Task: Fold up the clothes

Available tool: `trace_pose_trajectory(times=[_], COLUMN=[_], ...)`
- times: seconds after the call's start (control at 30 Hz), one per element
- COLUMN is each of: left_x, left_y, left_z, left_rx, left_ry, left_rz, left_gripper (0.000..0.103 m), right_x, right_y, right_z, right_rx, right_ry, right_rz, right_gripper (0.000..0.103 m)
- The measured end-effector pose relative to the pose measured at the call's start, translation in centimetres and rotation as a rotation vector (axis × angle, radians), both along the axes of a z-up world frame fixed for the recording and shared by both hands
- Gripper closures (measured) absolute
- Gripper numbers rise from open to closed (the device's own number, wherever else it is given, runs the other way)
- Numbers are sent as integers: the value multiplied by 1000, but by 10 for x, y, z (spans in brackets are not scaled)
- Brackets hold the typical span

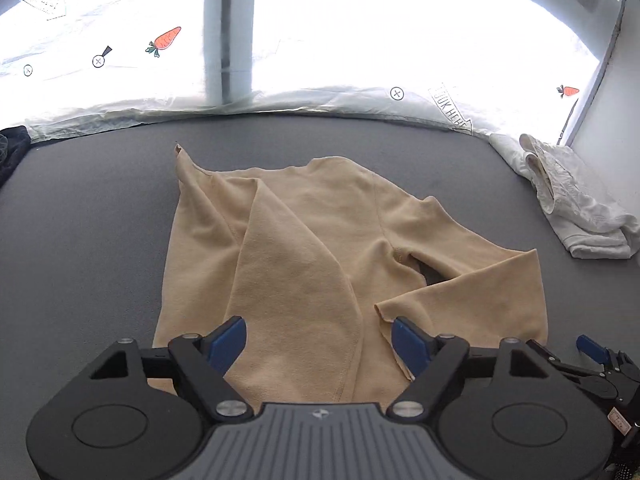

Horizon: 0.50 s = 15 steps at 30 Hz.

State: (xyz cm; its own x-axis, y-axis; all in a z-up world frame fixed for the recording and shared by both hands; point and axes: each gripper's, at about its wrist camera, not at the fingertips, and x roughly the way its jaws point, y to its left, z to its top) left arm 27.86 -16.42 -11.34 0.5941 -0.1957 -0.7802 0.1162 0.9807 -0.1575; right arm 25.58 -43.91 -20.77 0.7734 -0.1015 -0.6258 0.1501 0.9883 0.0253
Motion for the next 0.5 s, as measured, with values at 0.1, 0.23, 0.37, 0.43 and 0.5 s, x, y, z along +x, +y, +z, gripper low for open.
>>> trace_pose_trajectory(times=[0.1, 0.23, 0.37, 0.43, 0.5], left_x=[4, 10, 18, 24, 27], left_y=[-22, -45, -55, -57, -59], left_z=[-15, -32, -44, -48, -51], left_rx=[-42, -15, 13, 25, 44], left_ry=[61, 106, 125, 128, 128], left_rz=[-110, -173, -164, -157, -151], left_gripper=[73, 73, 70, 63, 53], right_x=[0, 0, 0, 0, 0], right_y=[0, 1, 1, 1, 1], right_z=[0, 0, 0, 0, 0], right_rx=[0, 0, 1, 2, 2], right_ry=[-1, -1, -1, -1, -1], right_rz=[-1, -1, -2, -2, -2], right_gripper=[0, 0, 0, 0, 0])
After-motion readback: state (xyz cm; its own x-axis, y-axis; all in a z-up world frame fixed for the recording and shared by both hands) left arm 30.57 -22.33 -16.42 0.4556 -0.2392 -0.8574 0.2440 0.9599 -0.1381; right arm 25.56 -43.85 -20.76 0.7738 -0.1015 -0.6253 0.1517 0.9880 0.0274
